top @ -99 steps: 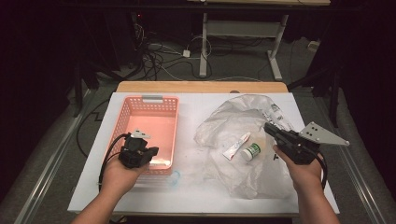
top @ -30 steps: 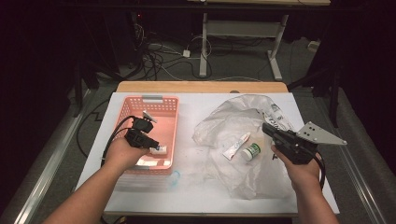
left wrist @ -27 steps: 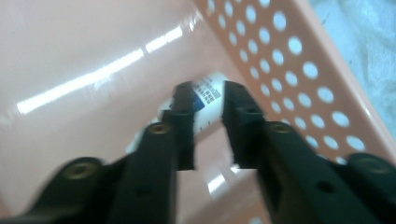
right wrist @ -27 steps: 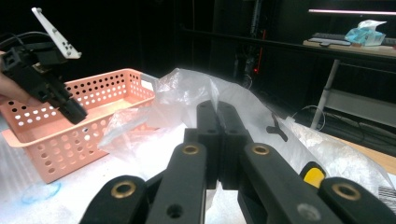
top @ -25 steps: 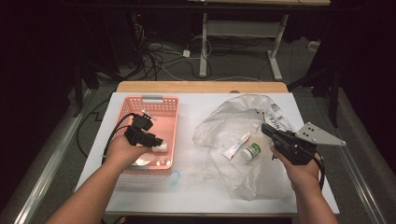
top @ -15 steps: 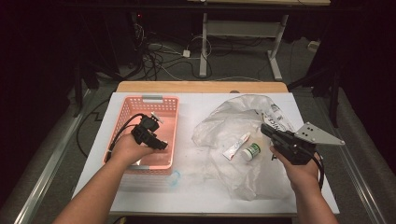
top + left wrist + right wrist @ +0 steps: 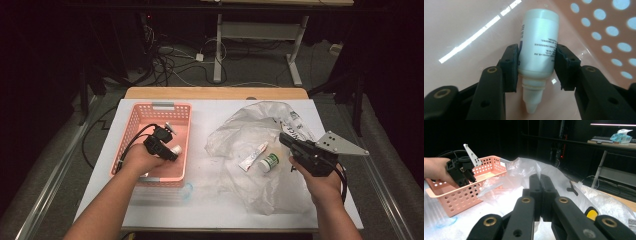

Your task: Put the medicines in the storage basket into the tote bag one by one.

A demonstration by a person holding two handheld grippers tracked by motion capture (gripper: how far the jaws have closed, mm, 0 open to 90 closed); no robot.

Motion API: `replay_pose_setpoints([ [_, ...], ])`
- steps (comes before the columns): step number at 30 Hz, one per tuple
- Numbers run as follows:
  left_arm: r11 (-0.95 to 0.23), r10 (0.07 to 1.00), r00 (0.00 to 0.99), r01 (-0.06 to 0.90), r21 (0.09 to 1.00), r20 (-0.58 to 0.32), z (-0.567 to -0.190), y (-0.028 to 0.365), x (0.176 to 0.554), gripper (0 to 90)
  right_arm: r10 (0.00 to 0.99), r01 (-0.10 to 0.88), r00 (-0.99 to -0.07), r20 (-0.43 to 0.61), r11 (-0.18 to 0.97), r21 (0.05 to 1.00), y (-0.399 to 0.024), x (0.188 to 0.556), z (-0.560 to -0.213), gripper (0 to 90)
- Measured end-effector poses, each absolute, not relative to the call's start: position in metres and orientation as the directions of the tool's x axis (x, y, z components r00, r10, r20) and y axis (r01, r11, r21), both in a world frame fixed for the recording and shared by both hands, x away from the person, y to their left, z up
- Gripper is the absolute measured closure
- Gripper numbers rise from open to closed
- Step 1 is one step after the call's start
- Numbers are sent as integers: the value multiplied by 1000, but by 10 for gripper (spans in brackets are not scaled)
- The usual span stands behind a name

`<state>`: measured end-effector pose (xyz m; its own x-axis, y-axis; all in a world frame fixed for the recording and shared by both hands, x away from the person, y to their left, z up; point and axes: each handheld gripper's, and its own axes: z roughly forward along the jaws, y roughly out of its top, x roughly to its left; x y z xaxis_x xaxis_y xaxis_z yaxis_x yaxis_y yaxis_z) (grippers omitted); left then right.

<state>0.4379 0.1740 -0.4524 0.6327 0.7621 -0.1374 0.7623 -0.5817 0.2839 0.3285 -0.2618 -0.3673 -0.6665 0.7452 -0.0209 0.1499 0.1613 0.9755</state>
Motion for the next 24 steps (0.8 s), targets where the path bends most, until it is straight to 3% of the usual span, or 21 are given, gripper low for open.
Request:
replay_pose_setpoints([
  [11,-500,799,569,808,311,-192,-438,180,436,576,746,153,-666,-15,156,976,-262,329,-368,900],
  [24,-458,779,604,730,507,-166,-408,173,399,577,746,154,-666,-16,158,975,-260,328,-367,900],
])
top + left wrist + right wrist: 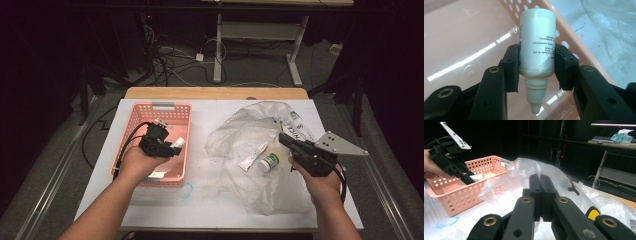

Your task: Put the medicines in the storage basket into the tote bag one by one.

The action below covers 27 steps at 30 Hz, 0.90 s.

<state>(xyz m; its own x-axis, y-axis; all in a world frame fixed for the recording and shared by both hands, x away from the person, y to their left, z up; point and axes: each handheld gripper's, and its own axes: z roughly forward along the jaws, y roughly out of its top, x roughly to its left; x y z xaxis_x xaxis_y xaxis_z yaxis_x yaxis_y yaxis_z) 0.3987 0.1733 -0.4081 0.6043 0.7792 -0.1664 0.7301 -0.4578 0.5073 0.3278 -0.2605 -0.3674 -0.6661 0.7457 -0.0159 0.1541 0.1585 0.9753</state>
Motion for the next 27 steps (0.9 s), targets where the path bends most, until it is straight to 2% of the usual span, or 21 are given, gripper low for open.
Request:
replay_pose_setpoints([
  [4,-431,790,596,709,557,-147,-405,176,389,577,744,153,-668,-19,162,975,-260,328,-368,900],
  [8,-387,789,591,691,611,-167,-399,180,380,577,743,151,-669,-24,167,974,-260,329,-369,900],
  [17,-344,748,636,616,708,-190,-386,168,353,578,744,150,-668,-21,163,975,-259,328,-368,900],
  [27,-381,668,722,539,751,-180,-380,137,327,578,744,143,-668,-24,161,977,-260,328,-367,900],
])
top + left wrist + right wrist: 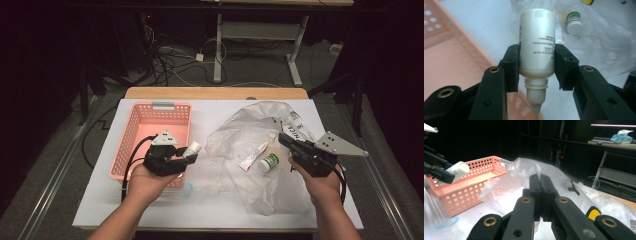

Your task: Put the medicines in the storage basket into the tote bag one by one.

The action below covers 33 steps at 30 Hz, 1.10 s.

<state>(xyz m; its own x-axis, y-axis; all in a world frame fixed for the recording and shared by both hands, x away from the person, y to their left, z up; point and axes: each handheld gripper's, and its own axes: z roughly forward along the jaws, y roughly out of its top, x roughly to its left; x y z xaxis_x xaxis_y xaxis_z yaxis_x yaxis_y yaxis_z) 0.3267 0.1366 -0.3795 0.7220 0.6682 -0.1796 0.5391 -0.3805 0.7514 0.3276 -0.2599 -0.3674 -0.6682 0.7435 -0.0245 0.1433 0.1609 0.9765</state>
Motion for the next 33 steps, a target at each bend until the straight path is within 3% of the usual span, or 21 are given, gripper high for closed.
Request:
replay_pose_setpoints([
  [18,-439,554,813,468,767,-179,-388,66,318,578,741,143,-671,-24,161,977,-259,326,-366,900],
  [33,-441,536,831,427,789,-150,-396,14,337,577,738,134,-674,-22,151,979,-260,326,-365,900],
])
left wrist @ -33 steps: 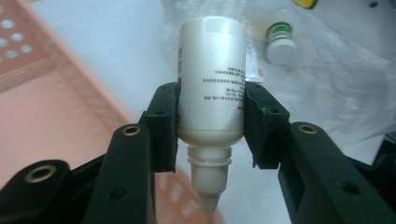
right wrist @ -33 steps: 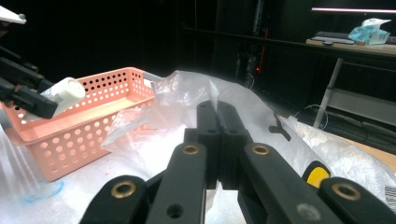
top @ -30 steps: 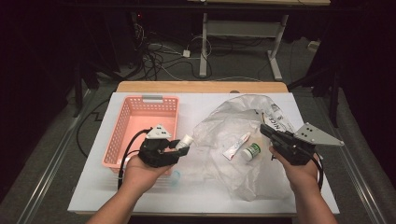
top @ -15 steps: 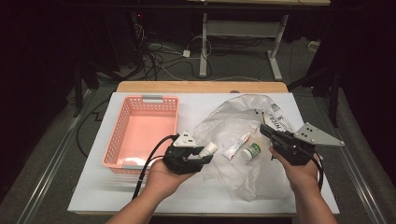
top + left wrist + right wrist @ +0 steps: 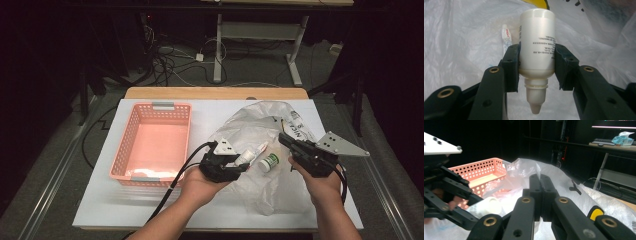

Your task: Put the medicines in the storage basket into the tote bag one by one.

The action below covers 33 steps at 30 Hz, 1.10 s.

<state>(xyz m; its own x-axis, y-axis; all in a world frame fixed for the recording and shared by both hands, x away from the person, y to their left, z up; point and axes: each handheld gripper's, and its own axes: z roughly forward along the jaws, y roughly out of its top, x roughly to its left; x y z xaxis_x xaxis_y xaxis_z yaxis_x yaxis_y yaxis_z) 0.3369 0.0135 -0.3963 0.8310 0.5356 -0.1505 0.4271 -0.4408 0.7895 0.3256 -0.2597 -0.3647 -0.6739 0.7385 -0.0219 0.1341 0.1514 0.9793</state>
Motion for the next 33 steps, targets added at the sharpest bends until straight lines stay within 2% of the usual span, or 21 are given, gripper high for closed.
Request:
replay_pose_setpoints([
  [8,-429,555,819,433,793,-147,-410,-17,352,577,736,140,-677,-21,157,978,-258,326,-366,900],
  [13,-461,576,813,407,788,-82,-425,-41,361,575,737,142,-676,-21,158,977,-259,327,-366,900],
  [16,-460,591,803,415,785,-77,-433,-50,371,574,736,140,-676,-22,158,978,-259,327,-366,900],
  [24,-370,584,796,435,821,-158,-442,-61,385,573,737,144,-676,-13,150,978,-260,327,-366,900],
  [33,-359,597,786,443,822,-162,-453,-68,393,563,736,145,-676,-21,161,976,-259,327,-367,900],
])
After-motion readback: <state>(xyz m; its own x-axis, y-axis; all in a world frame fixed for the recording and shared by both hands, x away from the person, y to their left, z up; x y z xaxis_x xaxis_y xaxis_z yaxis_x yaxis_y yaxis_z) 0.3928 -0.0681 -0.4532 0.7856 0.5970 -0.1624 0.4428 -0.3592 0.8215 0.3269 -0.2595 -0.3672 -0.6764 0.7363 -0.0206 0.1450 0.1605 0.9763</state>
